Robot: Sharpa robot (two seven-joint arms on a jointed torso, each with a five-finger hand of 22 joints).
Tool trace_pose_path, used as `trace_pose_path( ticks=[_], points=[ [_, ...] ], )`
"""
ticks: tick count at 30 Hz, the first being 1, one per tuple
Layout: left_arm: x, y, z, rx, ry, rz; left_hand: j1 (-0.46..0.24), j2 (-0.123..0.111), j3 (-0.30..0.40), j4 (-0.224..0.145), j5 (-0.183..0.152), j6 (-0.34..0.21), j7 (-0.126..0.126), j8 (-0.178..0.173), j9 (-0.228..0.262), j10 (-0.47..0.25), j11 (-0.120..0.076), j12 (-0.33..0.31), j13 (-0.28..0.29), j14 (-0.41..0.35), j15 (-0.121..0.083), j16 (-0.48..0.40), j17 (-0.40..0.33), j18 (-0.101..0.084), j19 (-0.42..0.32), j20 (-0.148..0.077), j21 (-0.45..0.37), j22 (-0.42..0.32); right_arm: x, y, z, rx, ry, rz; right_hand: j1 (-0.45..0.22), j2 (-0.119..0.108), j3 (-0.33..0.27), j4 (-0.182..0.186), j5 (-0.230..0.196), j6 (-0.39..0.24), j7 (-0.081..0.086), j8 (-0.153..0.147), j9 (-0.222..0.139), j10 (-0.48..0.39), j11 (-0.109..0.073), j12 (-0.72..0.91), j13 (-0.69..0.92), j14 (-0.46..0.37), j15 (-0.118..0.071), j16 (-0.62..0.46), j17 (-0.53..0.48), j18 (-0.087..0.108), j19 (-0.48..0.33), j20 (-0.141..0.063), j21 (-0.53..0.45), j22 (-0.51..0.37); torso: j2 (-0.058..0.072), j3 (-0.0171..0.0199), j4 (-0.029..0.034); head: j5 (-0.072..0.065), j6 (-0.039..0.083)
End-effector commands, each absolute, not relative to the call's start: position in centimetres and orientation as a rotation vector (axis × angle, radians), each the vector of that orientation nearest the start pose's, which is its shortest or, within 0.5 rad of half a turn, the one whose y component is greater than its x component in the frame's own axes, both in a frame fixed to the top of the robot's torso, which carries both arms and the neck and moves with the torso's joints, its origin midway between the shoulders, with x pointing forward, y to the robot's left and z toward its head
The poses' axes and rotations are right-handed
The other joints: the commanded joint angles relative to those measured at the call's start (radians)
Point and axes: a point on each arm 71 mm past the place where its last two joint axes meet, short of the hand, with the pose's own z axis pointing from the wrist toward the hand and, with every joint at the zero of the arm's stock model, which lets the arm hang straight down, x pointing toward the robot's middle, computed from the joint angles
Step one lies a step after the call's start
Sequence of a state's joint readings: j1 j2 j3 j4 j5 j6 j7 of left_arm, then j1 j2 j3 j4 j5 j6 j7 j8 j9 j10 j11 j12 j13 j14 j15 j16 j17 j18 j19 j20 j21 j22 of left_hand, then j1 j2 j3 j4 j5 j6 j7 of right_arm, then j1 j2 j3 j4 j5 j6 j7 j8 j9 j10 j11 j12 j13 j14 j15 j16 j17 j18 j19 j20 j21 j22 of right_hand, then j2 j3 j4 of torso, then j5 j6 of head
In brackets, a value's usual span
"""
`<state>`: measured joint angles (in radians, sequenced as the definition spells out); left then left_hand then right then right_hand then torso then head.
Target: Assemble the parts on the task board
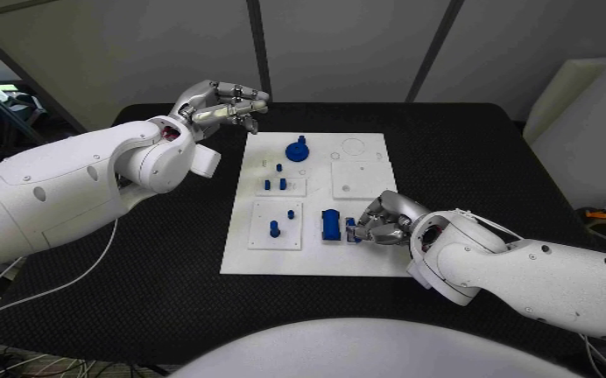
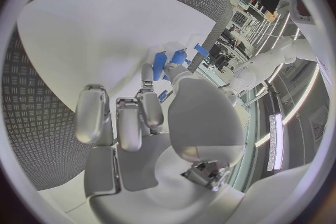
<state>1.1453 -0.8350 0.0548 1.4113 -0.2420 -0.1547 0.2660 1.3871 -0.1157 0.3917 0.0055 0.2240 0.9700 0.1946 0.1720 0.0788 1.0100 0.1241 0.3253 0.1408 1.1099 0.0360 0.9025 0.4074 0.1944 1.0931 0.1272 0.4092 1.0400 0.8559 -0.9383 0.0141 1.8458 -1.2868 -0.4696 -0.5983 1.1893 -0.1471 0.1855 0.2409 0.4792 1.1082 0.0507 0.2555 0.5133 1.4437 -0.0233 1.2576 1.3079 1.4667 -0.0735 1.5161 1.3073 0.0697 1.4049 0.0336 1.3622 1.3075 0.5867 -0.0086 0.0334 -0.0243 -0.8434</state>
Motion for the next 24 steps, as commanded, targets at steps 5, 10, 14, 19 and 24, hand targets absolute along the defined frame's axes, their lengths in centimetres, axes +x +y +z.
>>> trace_pose_path(
  ticks=[5,10,14,19,24],
  points=[
    [50.65,22.75,-18.23,-0.931,1.578,-1.504,-0.007,0.002,0.001,0.004,0.004,-0.008,0.002,0.004,-0.001,-0.006,0.0,0.004,-0.001,0.0,0.005,-0.003,-0.001,-0.013,0.002,0.008,-0.007,-0.002,36.54,-18.6,-28.81,0.443,2.061,0.521,-0.007,0.002,-0.015,0.001,0.007,0.004,0.0,0.005,0.002,0.001,0.001,0.0,0.038,0.086,-0.008,0.003,0.18,-0.006,0.002,0.0,-0.002,0.022,0.0,-0.0002,-0.0006,-0.001,-0.001],
    [50.65,22.76,-18.23,-0.931,1.579,-1.504,-0.007,0.002,0.001,0.004,0.004,-0.008,0.002,0.004,-0.001,-0.006,0.0,0.004,-0.001,0.0,0.005,-0.003,-0.001,-0.013,0.002,0.008,-0.007,-0.002,36.61,-18.34,-28.77,0.427,2.058,0.528,-0.019,0.002,-0.046,0.011,0.001,0.001,0.0,0.009,0.009,0.001,0.001,0.0,0.039,0.086,-0.008,0.003,0.18,-0.006,0.001,-0.001,-0.004,0.022,0.0,0.0002,-0.0002,-0.001,-0.002],
    [50.65,22.79,-18.24,-0.932,1.58,-1.502,-0.007,0.002,0.002,0.004,0.004,-0.008,0.002,0.005,-0.001,-0.007,0.0,0.005,-0.001,0.0,0.005,-0.003,-0.001,-0.012,0.003,0.008,-0.007,-0.002,36.61,-18.19,-28.75,0.416,2.061,0.535,-0.039,0.0,-0.081,0.027,-0.021,0.001,0.0,0.013,0.014,0.001,0.002,0.001,0.04,0.086,-0.007,0.003,0.18,-0.006,0.001,-0.001,-0.004,0.022,0.0,0.0002,-0.0003,-0.001,-0.002],
    [50.65,22.83,-18.25,-0.933,1.582,-1.5,-0.003,0.005,0.005,0.002,0.005,-0.008,0.001,0.006,-0.001,-0.008,0.0,0.006,-0.001,0.0,0.004,-0.003,-0.002,-0.012,0.003,0.008,-0.008,-0.003,36.53,-18.08,-28.7,0.406,2.065,0.541,-0.059,0.003,-0.121,0.046,-0.037,-0.001,-0.001,0.016,0.019,0.002,0.002,0.003,0.042,0.086,-0.008,0.004,0.181,-0.006,0.002,0.0,-0.004,0.023,-0.001,0.0001,-0.0011,-0.001,-0.003],
    [50.65,22.83,-18.26,-0.934,1.583,-1.5,-0.002,0.006,0.006,0.001,0.005,-0.008,0.001,0.006,-0.001,-0.008,0.0,0.006,-0.001,0.0,0.004,-0.003,-0.002,-0.012,0.003,0.008,-0.008,-0.003,36.45,-18.1,-28.61,0.397,2.064,0.541,-0.072,0.012,-0.146,0.049,-0.044,0.001,-0.003,0.021,0.023,0.003,0.0,0.005,0.043,0.086,-0.009,0.004,0.182,-0.006,0.002,-0.001,-0.004,0.024,-0.001,0.0002,-0.0012,-0.002,-0.004]
  ],
)
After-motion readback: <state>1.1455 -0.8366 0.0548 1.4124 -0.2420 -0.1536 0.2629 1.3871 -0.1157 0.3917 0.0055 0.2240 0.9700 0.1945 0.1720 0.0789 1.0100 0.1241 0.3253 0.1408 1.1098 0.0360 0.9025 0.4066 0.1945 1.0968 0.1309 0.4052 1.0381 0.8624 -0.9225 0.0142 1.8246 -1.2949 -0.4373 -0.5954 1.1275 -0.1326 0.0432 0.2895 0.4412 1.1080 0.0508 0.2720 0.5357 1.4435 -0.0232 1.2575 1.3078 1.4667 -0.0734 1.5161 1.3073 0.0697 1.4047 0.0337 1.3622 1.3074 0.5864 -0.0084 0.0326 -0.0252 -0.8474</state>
